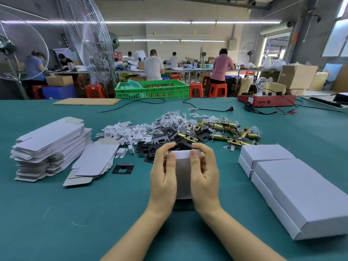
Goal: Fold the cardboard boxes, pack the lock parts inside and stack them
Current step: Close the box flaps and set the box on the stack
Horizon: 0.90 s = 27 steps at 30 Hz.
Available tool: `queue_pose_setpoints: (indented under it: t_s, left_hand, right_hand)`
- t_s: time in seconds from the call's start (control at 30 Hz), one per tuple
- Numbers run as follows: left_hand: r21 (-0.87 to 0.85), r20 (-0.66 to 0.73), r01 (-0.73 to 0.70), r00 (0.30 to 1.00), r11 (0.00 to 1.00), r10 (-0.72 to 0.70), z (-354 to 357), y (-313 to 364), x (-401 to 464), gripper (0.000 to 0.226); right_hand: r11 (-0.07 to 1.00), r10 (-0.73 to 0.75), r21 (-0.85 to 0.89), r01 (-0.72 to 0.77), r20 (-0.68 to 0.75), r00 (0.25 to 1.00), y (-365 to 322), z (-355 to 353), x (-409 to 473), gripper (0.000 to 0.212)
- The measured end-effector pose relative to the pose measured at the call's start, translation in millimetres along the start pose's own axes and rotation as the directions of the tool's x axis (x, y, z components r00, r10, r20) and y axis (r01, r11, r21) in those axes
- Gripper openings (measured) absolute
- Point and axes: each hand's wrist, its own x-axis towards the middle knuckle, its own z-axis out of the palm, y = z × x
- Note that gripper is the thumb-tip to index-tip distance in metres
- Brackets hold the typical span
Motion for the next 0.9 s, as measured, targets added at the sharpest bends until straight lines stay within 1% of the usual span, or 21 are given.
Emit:
queue_pose_setpoints:
  t_s: [0.13, 0.3, 0.6, 0.67, 0.77, 0.9]
  left_hand:
    - [-0.004, -0.017, -0.032, 0.999, 0.999, 0.032, 0.1, 0.6, 0.9, 0.021]
    - [-0.005, -0.015, -0.065, 0.998, 0.998, 0.065, -0.4, -1.6, 0.8, 0.018]
    - [0.029, 0.03, -0.133, 0.991, 0.991, 0.132, -5.5, -8.1, -0.7, 0.02]
    - [0.032, 0.04, -0.148, 0.988, 0.988, 0.147, -7.5, -9.8, 0.4, 0.02]
    - [0.026, 0.05, -0.158, 0.986, 0.987, 0.157, -8.9, -11.3, 1.8, 0.017]
    - [0.022, 0.057, -0.166, 0.985, 0.986, 0.165, -9.6, -13.8, 2.2, 0.01]
  right_hand:
    - [0.999, -0.032, -0.016, 0.032, -0.001, 0.999, -2.6, -0.4, 0.0, 0.007]
    - [0.998, -0.044, -0.035, 0.044, 0.004, 0.999, -1.2, -0.1, -2.0, 0.006]
    - [0.993, -0.087, -0.077, 0.09, 0.032, 0.996, 2.8, -1.9, -2.1, 0.009]
    - [0.99, -0.116, -0.083, 0.117, 0.023, 0.993, 2.8, -1.1, -3.1, 0.012]
    - [0.983, -0.159, -0.085, 0.16, 0.017, 0.987, 2.4, 0.0, -4.2, 0.018]
    - [0.982, -0.173, -0.072, 0.175, 0.028, 0.985, 3.8, -0.7, -3.1, 0.018]
